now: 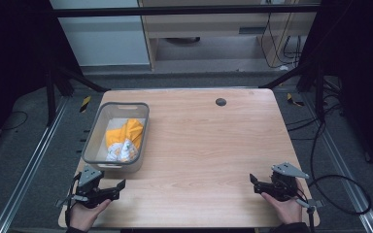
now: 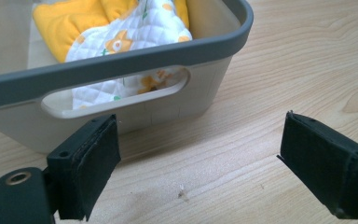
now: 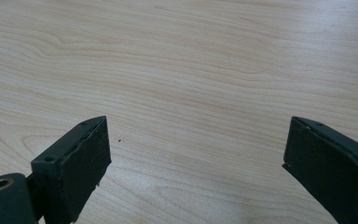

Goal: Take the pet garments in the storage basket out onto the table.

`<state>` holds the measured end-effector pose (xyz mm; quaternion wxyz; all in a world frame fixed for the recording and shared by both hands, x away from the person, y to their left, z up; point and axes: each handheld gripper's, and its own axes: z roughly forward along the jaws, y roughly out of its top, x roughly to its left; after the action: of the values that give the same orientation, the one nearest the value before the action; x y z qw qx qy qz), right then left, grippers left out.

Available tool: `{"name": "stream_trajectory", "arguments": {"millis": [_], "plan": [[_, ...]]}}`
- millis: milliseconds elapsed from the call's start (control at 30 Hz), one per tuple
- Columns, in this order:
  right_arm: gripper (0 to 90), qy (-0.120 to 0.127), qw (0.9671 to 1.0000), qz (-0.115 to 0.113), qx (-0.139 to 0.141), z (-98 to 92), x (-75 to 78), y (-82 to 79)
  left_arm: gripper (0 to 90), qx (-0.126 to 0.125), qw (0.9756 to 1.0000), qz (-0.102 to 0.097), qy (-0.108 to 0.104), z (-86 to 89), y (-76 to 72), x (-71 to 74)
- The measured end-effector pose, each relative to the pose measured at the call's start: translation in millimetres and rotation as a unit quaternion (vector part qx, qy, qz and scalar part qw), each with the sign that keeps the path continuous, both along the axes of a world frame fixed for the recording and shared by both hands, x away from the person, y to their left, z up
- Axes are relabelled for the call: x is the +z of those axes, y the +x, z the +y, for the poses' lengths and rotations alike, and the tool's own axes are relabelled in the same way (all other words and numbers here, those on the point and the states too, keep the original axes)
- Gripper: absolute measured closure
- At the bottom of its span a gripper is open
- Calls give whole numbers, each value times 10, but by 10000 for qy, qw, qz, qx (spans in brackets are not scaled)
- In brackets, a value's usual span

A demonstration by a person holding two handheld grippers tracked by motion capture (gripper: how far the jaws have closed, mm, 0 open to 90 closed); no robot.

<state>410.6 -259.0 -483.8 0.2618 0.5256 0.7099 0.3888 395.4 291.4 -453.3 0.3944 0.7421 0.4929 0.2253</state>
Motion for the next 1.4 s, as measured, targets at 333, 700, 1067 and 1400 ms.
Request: {"name": "stream_trajectory", "arguments": {"millis": [333,700,1067,1400], "plan": [[71,8,10000,11,31,22,2,-10,110,71,9996,-233,-149,13,-15,110],[70,34,10000,38,32,23,2,-5,110,20,9994,-330,-137,-12,26,218],[70,-2,10000,-2,16,0,-4,15,110,-17,9989,-424,-192,-30,42,366],[76,19,10000,5,-9,1,-3,9,109,33,9983,-554,-170,25,83,502]]}}
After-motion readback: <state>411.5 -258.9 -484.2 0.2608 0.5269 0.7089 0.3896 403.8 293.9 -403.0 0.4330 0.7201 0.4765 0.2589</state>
